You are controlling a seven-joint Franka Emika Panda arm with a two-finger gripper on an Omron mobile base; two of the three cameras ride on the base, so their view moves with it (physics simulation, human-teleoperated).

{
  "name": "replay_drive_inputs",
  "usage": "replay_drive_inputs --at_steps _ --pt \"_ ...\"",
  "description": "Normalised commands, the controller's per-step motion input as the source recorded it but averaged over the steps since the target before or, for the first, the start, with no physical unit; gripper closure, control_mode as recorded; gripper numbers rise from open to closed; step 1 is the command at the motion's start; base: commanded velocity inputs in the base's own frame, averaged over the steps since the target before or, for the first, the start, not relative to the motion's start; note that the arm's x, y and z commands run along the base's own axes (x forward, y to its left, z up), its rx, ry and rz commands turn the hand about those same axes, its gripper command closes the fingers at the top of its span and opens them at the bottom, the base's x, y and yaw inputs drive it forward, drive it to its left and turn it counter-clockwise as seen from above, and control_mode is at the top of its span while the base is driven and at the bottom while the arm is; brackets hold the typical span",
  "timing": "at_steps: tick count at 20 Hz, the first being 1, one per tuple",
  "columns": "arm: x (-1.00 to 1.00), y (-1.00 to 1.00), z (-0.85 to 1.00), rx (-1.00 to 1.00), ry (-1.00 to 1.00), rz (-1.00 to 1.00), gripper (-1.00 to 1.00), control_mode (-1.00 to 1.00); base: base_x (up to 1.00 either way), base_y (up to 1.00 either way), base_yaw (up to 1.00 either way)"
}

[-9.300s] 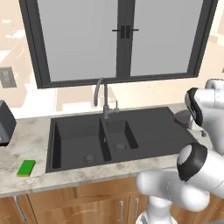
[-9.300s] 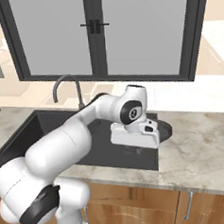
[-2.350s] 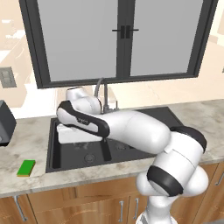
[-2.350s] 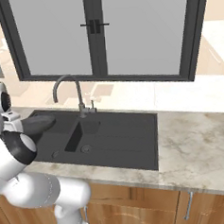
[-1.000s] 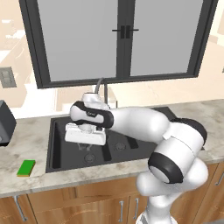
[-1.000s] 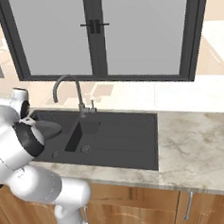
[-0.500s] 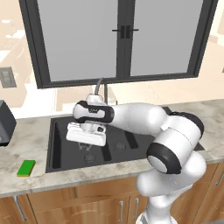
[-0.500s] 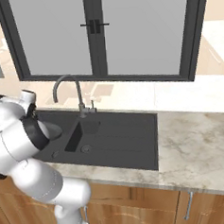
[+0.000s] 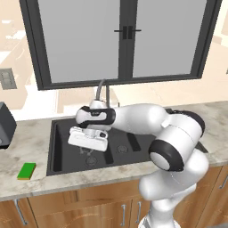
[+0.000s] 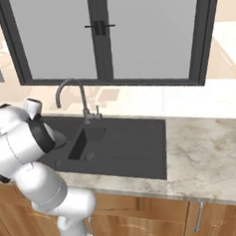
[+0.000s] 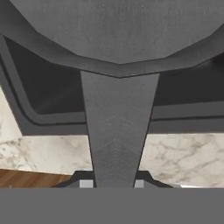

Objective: Pick the pan and sponge and place them into the sink. Then turn on the water.

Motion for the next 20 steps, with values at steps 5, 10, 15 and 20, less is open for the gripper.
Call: replay_drive_inputs --at_steps 5,10,15,20 --pt "0.05 0.15 -0.19 0.00 -0.08 0.00 1.00 -1.00 0.00 0.00 0.00" --pt "0.10 0.18 -0.16 0.00 -0.08 0.00 1.00 -1.00 0.00 0.00 0.00" --pt "0.26 0.00 -0.14 0.01 0.00 0.00 1.00 -1.00 0.00 0.00 0.00" --pt "0.27 -0.02 -0.10 0.08 0.08 0.00 1.00 -1.00 0.00 0.00 0.00"
